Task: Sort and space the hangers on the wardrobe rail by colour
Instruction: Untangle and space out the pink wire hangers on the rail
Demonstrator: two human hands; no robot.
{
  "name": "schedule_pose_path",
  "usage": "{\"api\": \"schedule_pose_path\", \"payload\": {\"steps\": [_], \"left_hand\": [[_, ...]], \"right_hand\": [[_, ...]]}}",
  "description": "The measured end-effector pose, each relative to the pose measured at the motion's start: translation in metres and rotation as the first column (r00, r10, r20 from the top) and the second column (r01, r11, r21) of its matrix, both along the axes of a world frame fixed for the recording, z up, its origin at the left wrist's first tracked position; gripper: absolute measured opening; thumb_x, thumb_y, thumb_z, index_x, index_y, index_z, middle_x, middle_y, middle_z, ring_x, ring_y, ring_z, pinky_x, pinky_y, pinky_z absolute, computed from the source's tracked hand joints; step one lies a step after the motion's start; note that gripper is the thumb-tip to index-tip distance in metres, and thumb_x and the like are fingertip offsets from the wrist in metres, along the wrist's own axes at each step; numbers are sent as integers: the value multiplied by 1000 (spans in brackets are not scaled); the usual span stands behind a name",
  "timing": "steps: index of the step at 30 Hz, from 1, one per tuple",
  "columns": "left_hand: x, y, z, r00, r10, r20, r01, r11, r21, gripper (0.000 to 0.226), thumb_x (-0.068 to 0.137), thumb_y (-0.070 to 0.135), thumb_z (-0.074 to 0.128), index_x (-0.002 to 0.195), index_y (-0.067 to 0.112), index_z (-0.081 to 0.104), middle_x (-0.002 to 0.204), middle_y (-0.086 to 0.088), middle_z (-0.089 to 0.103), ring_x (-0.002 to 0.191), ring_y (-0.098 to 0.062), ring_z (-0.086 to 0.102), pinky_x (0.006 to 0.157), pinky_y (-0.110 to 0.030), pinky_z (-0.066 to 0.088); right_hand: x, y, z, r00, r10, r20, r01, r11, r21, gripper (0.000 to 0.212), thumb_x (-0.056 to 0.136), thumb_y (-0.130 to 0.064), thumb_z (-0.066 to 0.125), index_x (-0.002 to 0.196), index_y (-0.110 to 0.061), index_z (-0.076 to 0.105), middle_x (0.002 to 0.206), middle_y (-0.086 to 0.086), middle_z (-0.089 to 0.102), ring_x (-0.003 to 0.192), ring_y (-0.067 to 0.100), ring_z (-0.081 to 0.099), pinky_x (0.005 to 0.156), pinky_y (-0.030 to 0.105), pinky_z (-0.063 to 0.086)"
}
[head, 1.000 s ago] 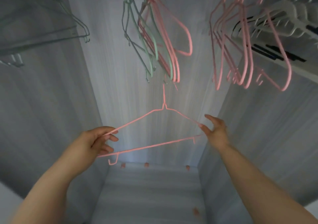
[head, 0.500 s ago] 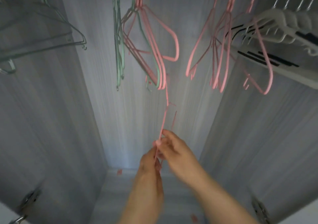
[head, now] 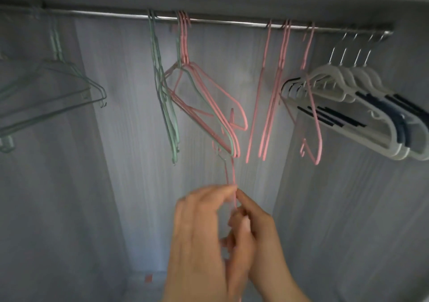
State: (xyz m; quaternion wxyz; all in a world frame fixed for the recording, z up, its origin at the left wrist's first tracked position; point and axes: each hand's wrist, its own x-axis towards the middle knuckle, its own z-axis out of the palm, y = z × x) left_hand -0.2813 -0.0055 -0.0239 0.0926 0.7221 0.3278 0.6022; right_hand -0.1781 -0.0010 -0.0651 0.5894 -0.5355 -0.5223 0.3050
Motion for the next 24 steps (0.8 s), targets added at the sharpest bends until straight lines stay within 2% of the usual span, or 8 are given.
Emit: {"api": "schedule_pose_path", "payload": {"steps": [1, 3, 7, 10, 13, 17, 21, 24], "left_hand": [[6, 5, 17, 1000, -19, -10, 20, 994, 110, 36, 78, 27, 52, 114, 28, 48, 108, 15, 50, 103, -10, 48, 87, -11, 36], [24, 14, 57, 996, -61, -62, 68, 989, 131, 45, 85, 25, 52, 128, 23, 39, 128, 2, 36, 121, -14, 35, 103, -19, 27], [58, 63, 95, 979, 105, -174, -117, 992, -57, 47, 85, 28, 55, 128, 29, 40, 151, -12, 2, 137, -36, 0, 112, -50, 16], [59, 83, 89, 965, 170, -199, -182, 982, -44, 40, 84, 3, 50, 119, 20, 48, 150, -14, 12, 136, -35, 6, 110, -48, 23], [48, 95, 77, 958, 203, -201, -206, 979, 9, 56, 73, -18, 38, 119, 11, 50, 144, -14, 29, 132, -30, 19, 105, -30, 22], [32, 107, 67, 942, 265, -207, -265, 964, 28, 60, 70, -23, 31, 124, -1, 47, 140, -18, 38, 130, -31, 26, 100, -20, 16], [17, 117, 58, 930, 315, -190, -303, 949, 93, 57, 68, -25, 33, 122, -9, 47, 131, -22, 48, 121, -37, 39, 95, -23, 24], [8, 121, 57, 911, 339, -234, -315, 940, 134, 58, 60, -25, 36, 115, -12, 51, 121, -28, 54, 110, -44, 46, 92, -30, 31]], "right_hand": [[2, 0, 0, 1000, -15, 27, 15, 1000, -8, 24, 89, -14, 44, 101, -17, 63, 69, 4, 56, 41, 1, 52, 46, 16, 47], [4, -1, 1, 999, -33, 26, 34, 998, -47, 27, 92, -3, 39, 111, -8, 58, 76, 14, 58, 36, 3, 54, 39, 13, 40], [3, -5, 13, 997, -76, -29, 75, 996, -41, 45, 94, -3, 35, 124, -34, 45, 72, 2, 46, 29, 8, 50, 37, 14, 41], [5, -6, 21, 995, -89, -43, 89, 996, -3, 47, 93, -1, 34, 105, -45, 46, 67, -1, 43, 31, 11, 47, 36, 16, 42], [3, -2, 27, 993, -92, -69, 92, 996, -5, 47, 94, -3, 33, 122, -41, 38, 70, 2, 42, 30, 11, 45, 39, 18, 44], [-9, 4, 35, 995, -65, -70, 65, 998, 2, 48, 96, -5, 32, 135, -33, 33, 67, -1, 36, 31, 9, 42, 41, 16, 45], [-24, 19, 56, 997, -46, -60, 50, 996, 67, 43, 96, -7, 30, 108, -46, 41, 64, -1, 36, 32, 7, 41, 42, 17, 45], [-32, 41, 86, 996, -87, 4, 84, 981, 175, 26, 93, -2, 31, 93, -12, 54, 56, 0, 35, 33, 8, 38, 44, 31, 45]]}}
